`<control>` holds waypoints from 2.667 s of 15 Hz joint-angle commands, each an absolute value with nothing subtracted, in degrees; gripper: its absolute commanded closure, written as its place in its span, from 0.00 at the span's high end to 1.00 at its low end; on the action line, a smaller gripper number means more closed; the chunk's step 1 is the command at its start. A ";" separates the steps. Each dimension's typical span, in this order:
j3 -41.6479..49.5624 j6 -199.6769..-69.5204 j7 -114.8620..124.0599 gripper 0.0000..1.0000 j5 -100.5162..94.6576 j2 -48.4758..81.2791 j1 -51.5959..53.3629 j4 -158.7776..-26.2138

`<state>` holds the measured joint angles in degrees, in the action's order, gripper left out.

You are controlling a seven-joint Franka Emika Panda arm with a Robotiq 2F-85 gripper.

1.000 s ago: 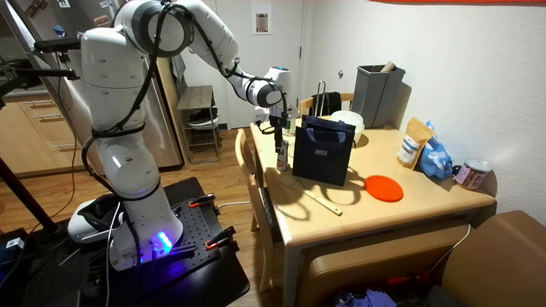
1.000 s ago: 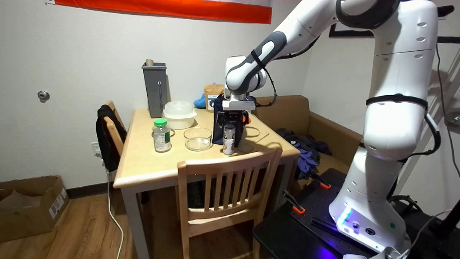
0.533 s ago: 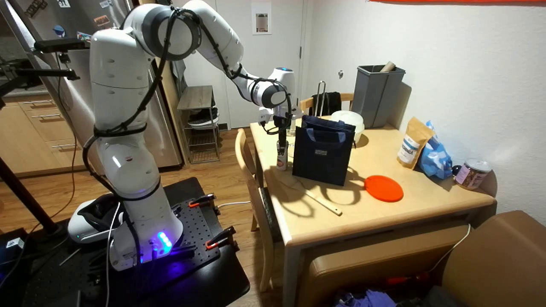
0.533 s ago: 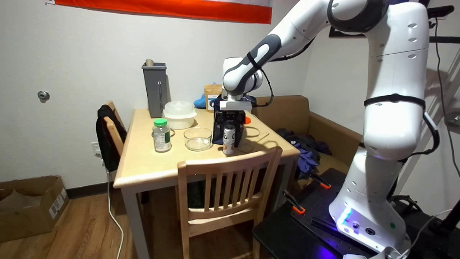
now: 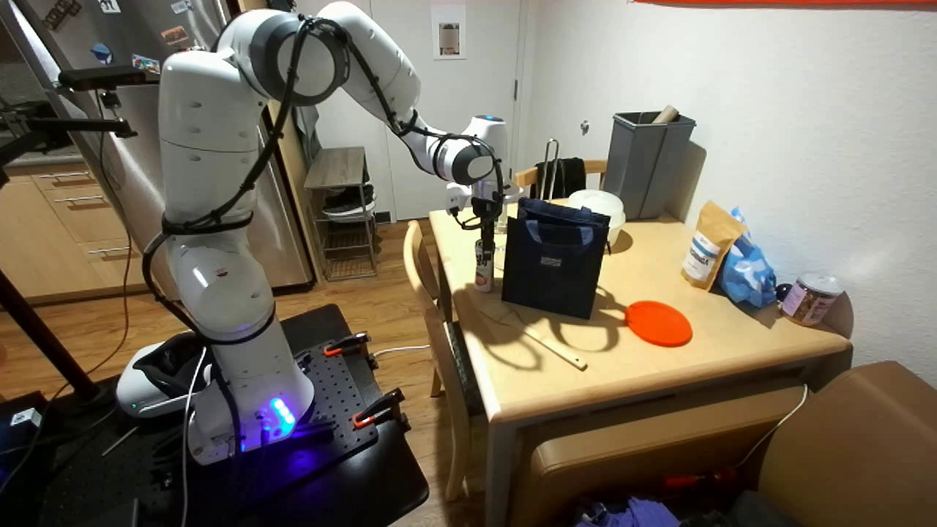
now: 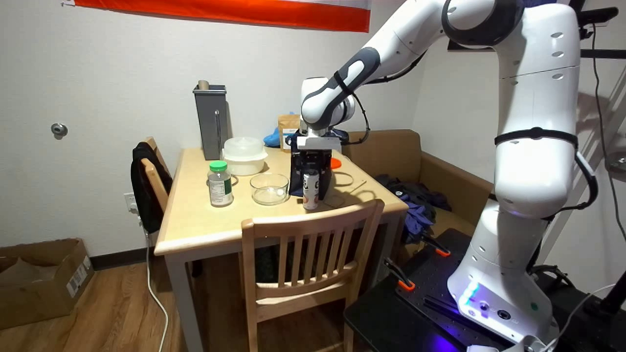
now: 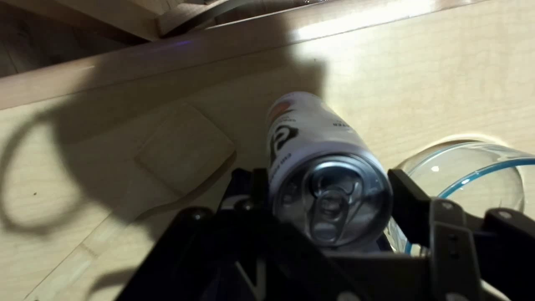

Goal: Put the white can inside the dark blue bag on the table

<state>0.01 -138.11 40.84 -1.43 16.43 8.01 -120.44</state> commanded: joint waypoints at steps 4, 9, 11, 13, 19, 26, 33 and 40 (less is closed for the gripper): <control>0.31 -138.95 41.10 0.51 -3.29 14.48 9.07 -121.03; 0.14 -138.78 40.97 0.48 -3.72 12.77 9.48 -121.13; 0.13 -138.50 40.95 0.49 -4.40 11.65 9.57 -121.05; 0.11 -138.09 40.98 0.48 -5.83 10.26 9.58 -120.84; -0.80 -135.49 39.80 0.47 -9.54 5.70 9.08 -118.89; -2.14 -129.62 35.94 0.49 -10.20 0.78 8.13 -114.35; -1.90 -126.36 32.68 0.49 -8.01 -1.27 5.97 -109.68; -0.55 -122.56 30.55 0.51 -5.25 -0.90 2.58 -105.38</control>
